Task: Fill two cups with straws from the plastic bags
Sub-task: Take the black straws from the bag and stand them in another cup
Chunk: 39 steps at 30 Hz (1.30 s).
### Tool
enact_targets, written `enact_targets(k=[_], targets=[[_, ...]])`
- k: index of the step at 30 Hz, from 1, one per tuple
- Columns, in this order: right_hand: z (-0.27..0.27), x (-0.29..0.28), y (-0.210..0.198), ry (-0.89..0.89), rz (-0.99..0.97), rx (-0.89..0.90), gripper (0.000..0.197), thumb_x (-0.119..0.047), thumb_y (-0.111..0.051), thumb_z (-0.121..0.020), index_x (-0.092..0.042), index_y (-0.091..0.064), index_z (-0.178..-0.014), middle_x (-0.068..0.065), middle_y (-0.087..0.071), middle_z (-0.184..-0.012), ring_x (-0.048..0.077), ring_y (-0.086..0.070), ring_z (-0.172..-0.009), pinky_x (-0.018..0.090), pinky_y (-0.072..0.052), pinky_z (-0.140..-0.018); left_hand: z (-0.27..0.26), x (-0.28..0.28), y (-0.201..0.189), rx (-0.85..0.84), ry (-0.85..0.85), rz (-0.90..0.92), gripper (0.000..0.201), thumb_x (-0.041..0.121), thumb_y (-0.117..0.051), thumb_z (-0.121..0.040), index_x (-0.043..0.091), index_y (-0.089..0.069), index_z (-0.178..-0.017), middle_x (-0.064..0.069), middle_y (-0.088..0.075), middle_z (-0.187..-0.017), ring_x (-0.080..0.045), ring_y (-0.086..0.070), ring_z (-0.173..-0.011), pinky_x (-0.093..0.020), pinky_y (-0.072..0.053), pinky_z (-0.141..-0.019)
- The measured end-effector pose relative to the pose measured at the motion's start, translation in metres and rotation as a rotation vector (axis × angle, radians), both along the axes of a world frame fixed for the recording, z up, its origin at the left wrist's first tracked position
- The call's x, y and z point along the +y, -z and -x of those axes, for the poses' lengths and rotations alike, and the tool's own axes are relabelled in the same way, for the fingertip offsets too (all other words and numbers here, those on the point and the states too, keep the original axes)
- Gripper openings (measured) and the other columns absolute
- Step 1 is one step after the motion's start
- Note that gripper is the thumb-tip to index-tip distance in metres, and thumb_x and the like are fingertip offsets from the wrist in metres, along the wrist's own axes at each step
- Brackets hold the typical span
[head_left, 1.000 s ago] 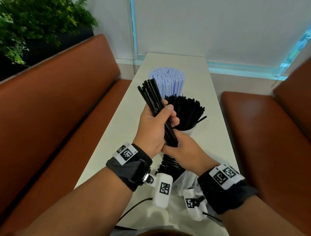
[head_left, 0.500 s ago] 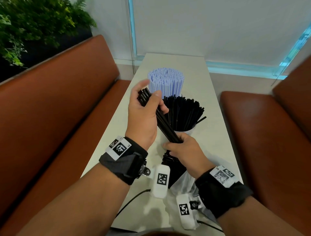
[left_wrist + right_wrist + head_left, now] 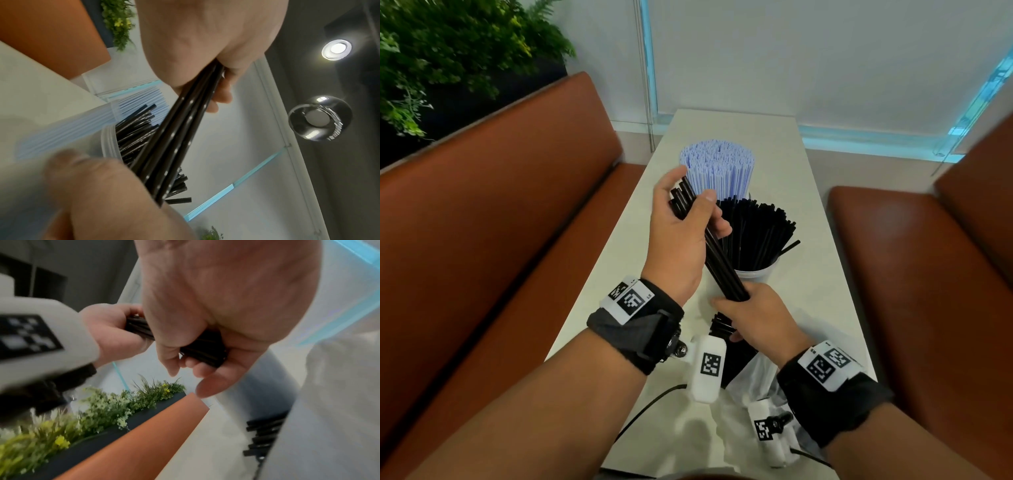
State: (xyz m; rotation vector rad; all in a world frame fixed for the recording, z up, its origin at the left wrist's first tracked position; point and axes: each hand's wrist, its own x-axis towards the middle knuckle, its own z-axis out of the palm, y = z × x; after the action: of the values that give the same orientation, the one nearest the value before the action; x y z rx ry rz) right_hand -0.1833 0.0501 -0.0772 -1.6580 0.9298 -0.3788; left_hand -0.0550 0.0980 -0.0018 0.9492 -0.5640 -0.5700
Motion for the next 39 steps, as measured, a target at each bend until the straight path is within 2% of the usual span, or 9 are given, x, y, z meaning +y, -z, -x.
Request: enact_targets(k=[4, 7, 12, 19, 22, 25, 29, 32, 39], targets=[[0.005, -0.008, -0.004, 0.015, 0.314, 0.179, 0.026, -0.049, -0.066, -0.081, -0.033, -0.054, -0.064, -0.011, -0.055, -0.054, 0.007, -0.053, -0.051, 0.036, -0.050, -0.059, -0.001, 0.001, -0.007, -0.024, 0.113, -0.011, 0.007, 0.020, -0.065, -0.093, 0.017, -0.060, -0.090, -0.001, -0.059, -0.070, -0.019, -0.060, -0.063, -0.040, -0.056, -0.073], [0.009, -0.017, -0.016, -0.056, 0.617, 0.333, 0.020, -0.054, -0.065, -0.081, -0.040, -0.056, -0.092, -0.015, -0.056, -0.089, 0.009, -0.060, -0.072, 0.034, -0.050, -0.066, -0.014, -0.001, -0.032, -0.155, -0.052, 0.077, 0.010, 0.019, -0.062, -0.096, 0.021, -0.058, -0.088, 0.003, -0.059, -0.063, -0.018, -0.058, -0.056, -0.044, -0.053, -0.068], [0.016, -0.035, -0.010, -0.031, 0.794, 0.430, 0.036, -0.042, -0.062, -0.092, -0.029, -0.054, -0.125, -0.006, -0.042, -0.122, 0.019, -0.061, -0.077, 0.034, -0.049, -0.067, -0.037, -0.015, -0.056, -0.190, -0.268, 0.219, 0.016, 0.026, -0.065, -0.093, 0.018, -0.052, -0.090, 0.005, -0.059, -0.061, -0.018, -0.058, -0.054, -0.037, -0.051, -0.060], [0.003, -0.045, 0.010, -0.163, 0.862, 0.427, 0.022, -0.036, -0.054, -0.101, -0.015, -0.058, -0.105, 0.001, -0.048, -0.100, 0.028, -0.054, -0.092, 0.033, -0.038, -0.069, -0.016, -0.036, 0.005, -0.462, -0.272, -0.270, 0.018, 0.038, -0.065, -0.093, 0.026, -0.054, -0.085, 0.003, -0.066, -0.078, -0.012, -0.064, -0.073, -0.036, -0.053, -0.075], [0.004, -0.046, 0.014, -0.177, 0.870, 0.421, 0.022, -0.037, -0.051, -0.102, -0.015, -0.054, -0.105, 0.001, -0.046, -0.102, 0.025, -0.048, -0.092, 0.035, -0.039, -0.070, -0.023, -0.039, 0.028, -0.607, -0.347, -0.439, 0.023, 0.040, -0.066, -0.090, 0.022, -0.053, -0.087, -0.002, -0.053, -0.103, -0.021, -0.056, -0.101, -0.042, -0.048, -0.093], [0.003, -0.047, 0.015, -0.207, 0.860, 0.419, 0.023, -0.038, -0.047, -0.103, -0.016, -0.051, -0.106, -0.003, -0.037, -0.100, 0.023, -0.044, -0.091, 0.037, -0.042, -0.071, -0.017, -0.040, 0.046, -0.724, -0.205, -0.638, 0.026, 0.034, -0.072, -0.090, 0.018, -0.054, -0.098, -0.003, -0.041, -0.121, -0.024, -0.046, -0.118, -0.042, -0.040, -0.108], [0.003, -0.048, 0.015, -0.228, 0.885, 0.461, 0.026, -0.041, -0.043, -0.104, -0.016, -0.049, -0.111, 0.001, -0.042, -0.109, 0.021, -0.040, -0.090, 0.035, -0.042, -0.070, -0.017, -0.033, 0.061, -0.549, -0.131, -0.584, 0.072, 0.046, -0.082, -0.075, 0.031, -0.041, -0.131, 0.005, -0.035, -0.135, -0.008, -0.036, -0.126, -0.026, -0.034, -0.111], [0.003, -0.047, 0.014, -0.247, 0.875, 0.497, 0.030, -0.039, -0.042, -0.104, -0.016, -0.049, -0.122, 0.004, -0.044, -0.120, 0.025, -0.045, -0.098, 0.036, -0.045, -0.072, -0.012, -0.039, 0.058, -0.518, 0.009, -0.570, 0.113, 0.065, -0.080, -0.060, 0.036, -0.021, -0.151, 0.008, -0.031, -0.150, -0.004, -0.031, -0.135, -0.026, -0.028, -0.112], [-0.001, -0.050, 0.012, -0.379, 0.868, 0.673, 0.045, -0.022, -0.042, -0.101, -0.017, -0.046, -0.146, 0.014, -0.038, -0.151, 0.035, -0.035, -0.132, 0.038, -0.035, -0.111, 0.011, -0.073, 0.051, -0.885, 0.008, -0.746, 0.122, 0.077, -0.078, -0.049, 0.044, -0.011, -0.146, 0.012, -0.018, -0.146, -0.014, -0.028, -0.139, -0.031, -0.034, -0.106]])
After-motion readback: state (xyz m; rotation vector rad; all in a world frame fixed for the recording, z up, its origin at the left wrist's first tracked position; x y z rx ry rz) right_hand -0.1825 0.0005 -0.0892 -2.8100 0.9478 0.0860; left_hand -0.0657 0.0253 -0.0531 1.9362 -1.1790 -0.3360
